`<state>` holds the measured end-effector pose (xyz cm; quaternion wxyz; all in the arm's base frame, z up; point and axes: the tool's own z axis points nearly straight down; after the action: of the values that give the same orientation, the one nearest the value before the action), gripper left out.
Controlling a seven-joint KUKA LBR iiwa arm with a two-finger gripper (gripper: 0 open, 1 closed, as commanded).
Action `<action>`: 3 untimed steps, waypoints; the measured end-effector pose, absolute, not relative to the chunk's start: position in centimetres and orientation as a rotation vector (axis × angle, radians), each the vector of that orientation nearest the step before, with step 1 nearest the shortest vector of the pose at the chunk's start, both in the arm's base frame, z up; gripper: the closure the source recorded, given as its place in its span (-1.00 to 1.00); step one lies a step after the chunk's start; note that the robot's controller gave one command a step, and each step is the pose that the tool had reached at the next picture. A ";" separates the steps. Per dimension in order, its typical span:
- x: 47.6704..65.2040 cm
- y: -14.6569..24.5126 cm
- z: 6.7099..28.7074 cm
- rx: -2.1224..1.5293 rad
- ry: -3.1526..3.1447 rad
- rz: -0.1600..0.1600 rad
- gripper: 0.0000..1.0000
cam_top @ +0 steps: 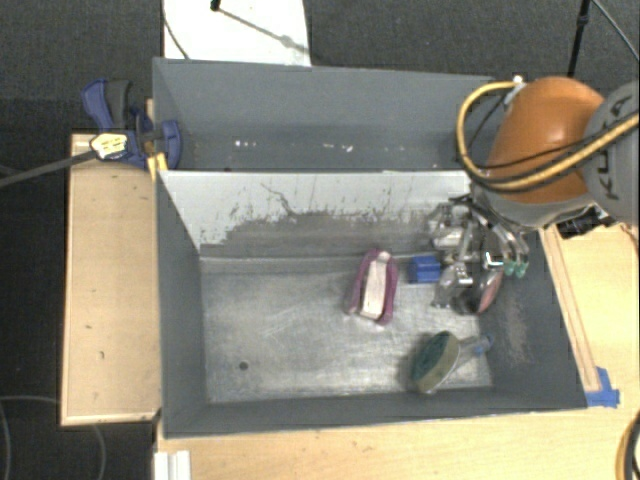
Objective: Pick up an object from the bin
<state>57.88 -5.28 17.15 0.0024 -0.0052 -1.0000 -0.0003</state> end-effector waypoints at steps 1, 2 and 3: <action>52.8 -7.0 10.2 0.558 -3.110 0.000 -1.00; 48.4 -2.2 10.2 1.363 -2.834 0.002 -1.00; 48.6 -6.7 10.1 1.678 -2.663 0.002 -1.00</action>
Offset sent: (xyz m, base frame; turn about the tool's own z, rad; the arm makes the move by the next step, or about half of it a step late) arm -0.0759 -0.0259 -0.1015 -0.4399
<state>48.62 -6.72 10.10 -0.0027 0.5331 -0.8460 0.0007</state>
